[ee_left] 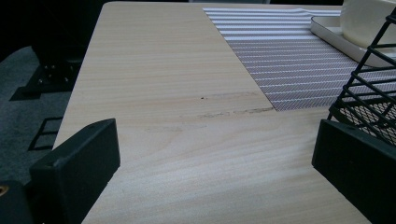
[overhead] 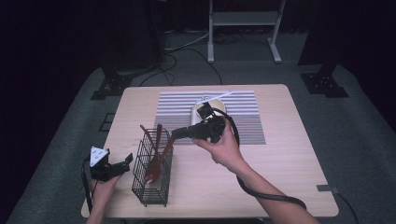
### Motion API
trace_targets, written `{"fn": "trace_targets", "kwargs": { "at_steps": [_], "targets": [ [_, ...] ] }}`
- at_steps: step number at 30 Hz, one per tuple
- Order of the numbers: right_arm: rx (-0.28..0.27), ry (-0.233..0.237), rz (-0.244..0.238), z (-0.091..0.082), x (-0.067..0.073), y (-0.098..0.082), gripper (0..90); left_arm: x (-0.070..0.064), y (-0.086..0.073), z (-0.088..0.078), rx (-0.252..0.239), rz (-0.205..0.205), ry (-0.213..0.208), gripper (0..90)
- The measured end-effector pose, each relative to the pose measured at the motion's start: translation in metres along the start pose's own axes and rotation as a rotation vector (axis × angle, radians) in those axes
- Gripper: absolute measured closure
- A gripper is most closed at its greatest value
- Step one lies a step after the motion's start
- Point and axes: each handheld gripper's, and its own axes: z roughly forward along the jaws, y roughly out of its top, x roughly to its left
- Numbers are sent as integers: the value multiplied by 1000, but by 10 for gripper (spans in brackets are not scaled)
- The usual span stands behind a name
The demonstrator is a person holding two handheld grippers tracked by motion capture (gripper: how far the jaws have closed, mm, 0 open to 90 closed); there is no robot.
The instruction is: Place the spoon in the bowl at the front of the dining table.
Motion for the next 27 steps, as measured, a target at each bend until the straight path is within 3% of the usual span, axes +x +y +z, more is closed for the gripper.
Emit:
{"fn": "trace_targets", "kwargs": {
  "at_steps": [12, 27],
  "targets": [
    [-42, 23, 21, -26, 1, 4, 837, -1, 0, 0, 5, 6, 5, 0],
    [-72, 12, 55, -55, -4, -1, 837, -1, 0, 0, 7, 14, 6, 0]
  ]
}}
